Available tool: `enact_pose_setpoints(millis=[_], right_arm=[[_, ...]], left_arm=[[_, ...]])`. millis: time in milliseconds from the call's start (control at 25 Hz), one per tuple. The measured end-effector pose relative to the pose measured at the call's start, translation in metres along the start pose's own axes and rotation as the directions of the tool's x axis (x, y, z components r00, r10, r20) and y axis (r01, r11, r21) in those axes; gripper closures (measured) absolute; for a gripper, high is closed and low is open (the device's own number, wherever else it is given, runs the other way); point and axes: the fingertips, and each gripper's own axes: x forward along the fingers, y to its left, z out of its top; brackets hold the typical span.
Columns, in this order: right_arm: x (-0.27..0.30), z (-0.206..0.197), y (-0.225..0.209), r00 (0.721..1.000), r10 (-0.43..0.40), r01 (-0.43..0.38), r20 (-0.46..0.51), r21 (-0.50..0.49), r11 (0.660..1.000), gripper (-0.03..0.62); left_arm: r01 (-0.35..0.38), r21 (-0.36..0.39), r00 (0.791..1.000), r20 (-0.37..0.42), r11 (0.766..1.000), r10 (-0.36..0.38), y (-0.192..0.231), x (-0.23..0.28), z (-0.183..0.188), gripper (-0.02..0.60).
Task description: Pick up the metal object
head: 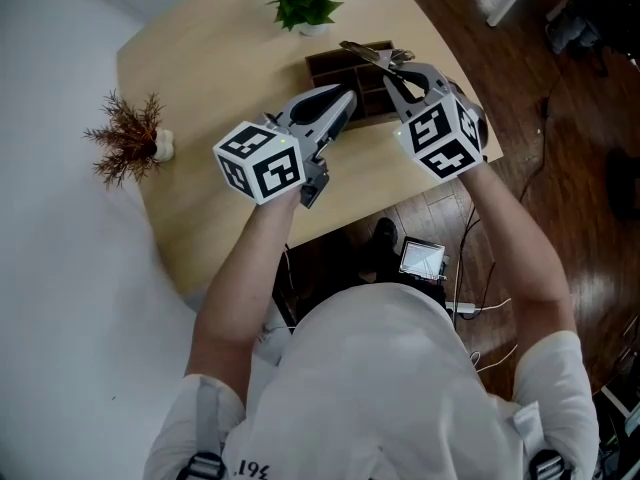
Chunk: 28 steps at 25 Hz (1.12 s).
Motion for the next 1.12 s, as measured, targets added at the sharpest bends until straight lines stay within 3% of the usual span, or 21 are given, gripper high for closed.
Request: enact_pose_setpoints(millis=[280, 1120], right_arm=[[-0.031, 0.015, -0.004, 0.999, -0.032, 0.032, 0.042, 0.013, 0.999, 0.589], [-0.111, 0.026, 0.007, 0.988, -0.111, 0.105, 0.105, 0.065, 0.992, 0.589]], left_arm=[[0.022, 0.070, 1.000, 0.017, 0.997, -0.023, -0.028, -0.008, 0.014, 0.561], [0.087, 0.102, 0.994, 0.063, 0.991, -0.094, -0.099, -0.040, 0.028, 0.562]])
